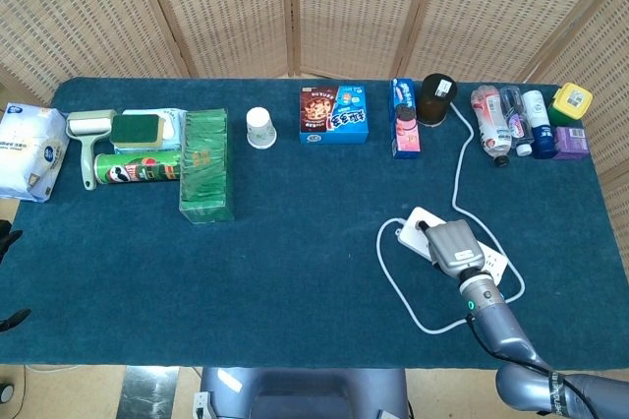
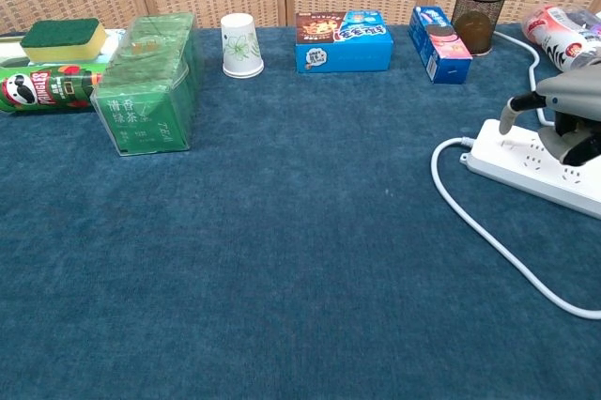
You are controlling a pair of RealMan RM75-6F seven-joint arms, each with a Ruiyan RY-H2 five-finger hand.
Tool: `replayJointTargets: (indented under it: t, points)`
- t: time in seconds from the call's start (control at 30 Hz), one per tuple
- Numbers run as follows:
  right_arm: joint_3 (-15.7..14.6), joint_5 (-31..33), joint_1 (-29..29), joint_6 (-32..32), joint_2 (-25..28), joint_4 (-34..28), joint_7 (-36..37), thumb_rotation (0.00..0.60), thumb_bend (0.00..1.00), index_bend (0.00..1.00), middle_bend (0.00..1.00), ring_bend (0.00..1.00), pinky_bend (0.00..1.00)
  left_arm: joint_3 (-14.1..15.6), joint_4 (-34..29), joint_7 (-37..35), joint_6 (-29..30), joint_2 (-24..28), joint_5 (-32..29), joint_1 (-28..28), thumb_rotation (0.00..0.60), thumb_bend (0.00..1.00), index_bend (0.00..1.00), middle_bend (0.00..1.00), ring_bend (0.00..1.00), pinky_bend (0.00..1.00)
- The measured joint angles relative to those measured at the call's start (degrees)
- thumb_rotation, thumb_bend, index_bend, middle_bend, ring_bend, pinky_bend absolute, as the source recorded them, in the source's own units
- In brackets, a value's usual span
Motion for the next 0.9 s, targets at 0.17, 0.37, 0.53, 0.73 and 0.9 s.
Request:
replayJointTargets:
  t: [0.17,0.37,0.53,0.73,0.9]
  points:
    - [-0.8,0.4,0.4,0.3,-0.5,1.0,-0.1,0.6,0.85,0.26,1.0,1.0,1.0,0.0,0.0,0.2,-0.3,-0.1,-0.2,-0.1,0.6,0.05,0.0,0.0,0.0,0.0]
    - [-1.3,0.9,0.7,0.4,-1.0,1.8,-0.1,0.6,0.85,0.26,1.0,1.0,1.0,0.0,0.0,0.3,-0.5,-0.1,-0.3,-0.2,0.6,0.05,0.0,0.0,0.0,0.0]
    - [-1.6,1.5,1.0,0.4,-1.3,2.6,-0.2,0.6,0.85,0.26,1.0,1.0,1.0,-0.1,-0.1,0.3,-0.4,0.0,-0.5,-0.2,0.6,0.05,0.0,0.0,0.0,0.0]
    - [-2.0,2.9,1.5,0.1,-1.8,3.7,-0.3,0.6,0.85,0.26,1.0,1.0,1.0,-0.3,0.0,0.3,-0.9,-0.1,-0.9,-0.5,0.6,0.05,0.0,0.0,0.0,0.0]
    - [-2.4,3.0,1.8,0.5,-2.1,3.7,-0.8,0.6,0.85,0.27,1.0,1.0,1.0,-0.4,-0.2,0.5,-1.4,-0.1,-1.0,-0.8,0.6,0.05,0.0,0.0,0.0,0.0]
